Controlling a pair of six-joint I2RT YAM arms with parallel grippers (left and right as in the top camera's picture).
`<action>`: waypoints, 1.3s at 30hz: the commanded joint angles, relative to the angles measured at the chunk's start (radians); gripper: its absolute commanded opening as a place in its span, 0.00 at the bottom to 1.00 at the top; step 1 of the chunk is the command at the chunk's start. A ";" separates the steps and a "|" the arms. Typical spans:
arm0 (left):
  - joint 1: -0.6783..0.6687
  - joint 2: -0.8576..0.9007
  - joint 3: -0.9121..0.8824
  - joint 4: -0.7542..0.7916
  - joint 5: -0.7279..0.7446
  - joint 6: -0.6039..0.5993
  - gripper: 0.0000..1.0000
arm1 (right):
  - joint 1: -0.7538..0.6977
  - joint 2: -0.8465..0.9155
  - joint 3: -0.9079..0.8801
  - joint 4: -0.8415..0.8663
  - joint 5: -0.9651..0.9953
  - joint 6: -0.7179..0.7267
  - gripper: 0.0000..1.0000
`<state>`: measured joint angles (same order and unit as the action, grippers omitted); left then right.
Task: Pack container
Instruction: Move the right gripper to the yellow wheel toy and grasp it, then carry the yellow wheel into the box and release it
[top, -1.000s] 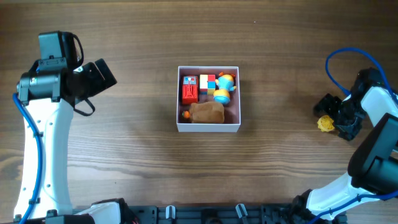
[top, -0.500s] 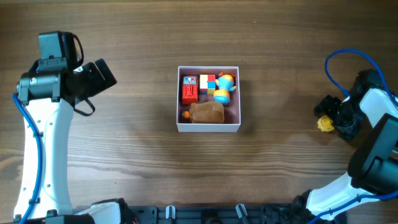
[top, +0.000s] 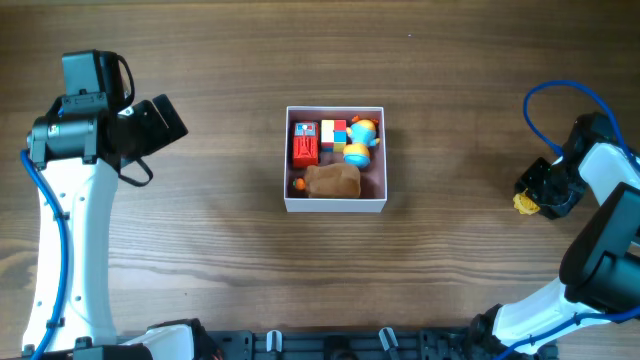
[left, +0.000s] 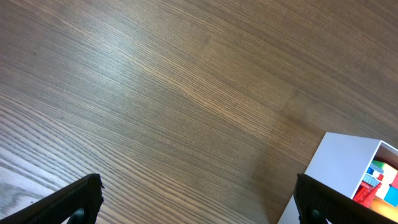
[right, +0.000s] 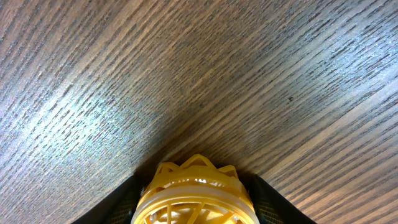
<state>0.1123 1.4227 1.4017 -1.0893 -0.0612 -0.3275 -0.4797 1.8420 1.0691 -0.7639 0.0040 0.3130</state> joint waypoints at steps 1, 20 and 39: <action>0.005 -0.003 0.005 0.000 0.012 -0.001 1.00 | 0.002 0.034 -0.035 0.012 -0.058 0.002 0.50; 0.005 -0.003 0.005 0.000 0.012 -0.002 1.00 | 0.557 -0.364 0.426 -0.245 -0.092 -0.268 0.04; 0.005 -0.003 0.005 0.000 0.012 -0.002 1.00 | 1.241 0.115 0.494 -0.087 -0.050 -0.363 0.04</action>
<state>0.1123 1.4227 1.4017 -1.0924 -0.0582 -0.3275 0.7624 1.9335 1.5593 -0.8513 -0.0551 -0.0685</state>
